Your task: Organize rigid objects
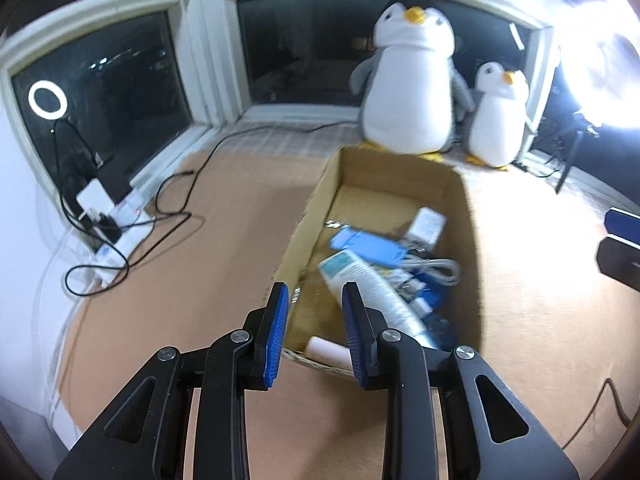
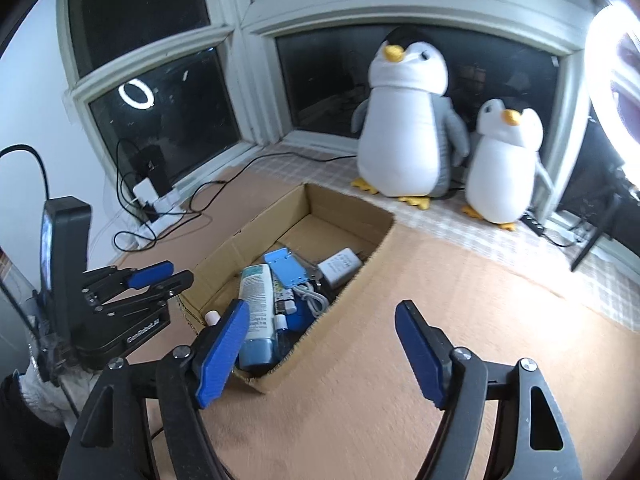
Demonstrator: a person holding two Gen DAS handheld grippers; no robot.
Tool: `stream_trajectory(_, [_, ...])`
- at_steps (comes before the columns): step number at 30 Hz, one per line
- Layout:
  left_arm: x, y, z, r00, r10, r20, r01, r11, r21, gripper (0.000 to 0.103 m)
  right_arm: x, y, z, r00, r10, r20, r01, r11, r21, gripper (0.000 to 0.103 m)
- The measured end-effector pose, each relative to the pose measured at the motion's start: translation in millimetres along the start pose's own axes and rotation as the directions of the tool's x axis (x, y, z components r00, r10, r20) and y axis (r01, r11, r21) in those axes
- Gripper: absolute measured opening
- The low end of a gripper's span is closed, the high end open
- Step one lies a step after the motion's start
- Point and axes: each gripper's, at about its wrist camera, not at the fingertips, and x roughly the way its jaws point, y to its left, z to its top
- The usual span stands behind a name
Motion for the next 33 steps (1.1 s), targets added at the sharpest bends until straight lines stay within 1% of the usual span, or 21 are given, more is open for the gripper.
stream_trajectory(1, [-6, -3, 0, 1.000, -0.006, 0.010, 0.006, 1.000, 0.006, 0.027, -5, -1, 0, 1.000, -0.015, 0.003, 0.015, 1.000, 0.006, 0.072])
stream_trajectory(3, [-19, -9, 1, 0.999, -0.019, 0.029, 0.018, 1.000, 0.017, 0.035, -16, -2, -2, 0.999, -0.043, 0.012, 0.043, 0.999, 0.026, 0.074])
stream_trajectory(4, [-25, -12, 1, 0.999, -0.024, 0.041, 0.024, 1.000, 0.021, 0.043, -21, -3, -4, 0.998, -0.057, 0.017, 0.056, 0.998, 0.036, 0.076])
stream_trajectory(5, [-31, -15, 1, 0.998, -0.030, 0.051, 0.028, 0.999, 0.025, 0.046, -27, -4, -5, 0.997, -0.071, 0.023, 0.070, 0.997, 0.045, 0.077])
stream_trajectory(7, [-43, -22, 1, 0.997, -0.037, 0.068, 0.034, 0.999, 0.042, 0.047, -39, -4, -9, 0.994, -0.107, 0.036, 0.104, 0.993, 0.059, 0.083])
stream_trajectory(9, [-52, -27, 1, 0.996, -0.039, 0.080, 0.035, 0.998, 0.053, 0.053, -48, -4, -11, 0.986, -0.158, 0.046, 0.155, 0.986, 0.064, 0.086])
stream_trajectory(11, [-60, -31, 1, 0.995, -0.047, 0.091, 0.042, 0.997, 0.060, 0.057, -57, -4, -14, 0.977, -0.206, 0.053, 0.202, 0.977, 0.075, 0.087])
stream_trajectory(14, [-70, -37, 0, 0.993, -0.057, 0.099, 0.051, 0.996, 0.069, 0.064, -70, -5, -19, 0.966, -0.250, 0.063, 0.243, 0.965, 0.100, 0.088])
stream_trajectory(18, [-76, -43, 0, 0.993, -0.066, 0.101, 0.058, 0.995, 0.082, 0.066, -81, -6, -27, 0.954, -0.293, 0.066, 0.283, 0.951, 0.127, 0.088])
stream_trajectory(20, [-78, -46, -1, 0.992, -0.071, 0.102, 0.062, 0.994, 0.091, 0.072, -85, -6, -30, 0.947, -0.312, 0.074, 0.301, 0.945, 0.126, 0.088])
stream_trajectory(27, [-84, -51, -1, 0.990, -0.086, 0.109, 0.075, 0.992, 0.104, 0.072, -96, -7, -35, 0.939, -0.331, 0.090, 0.316, 0.937, 0.147, 0.088])
stream_trajectory(33, [-86, -52, 0, 0.990, -0.089, 0.111, 0.077, 0.991, 0.107, 0.073, -97, -9, -37, 0.935, -0.344, 0.086, 0.327, 0.931, 0.165, 0.089])
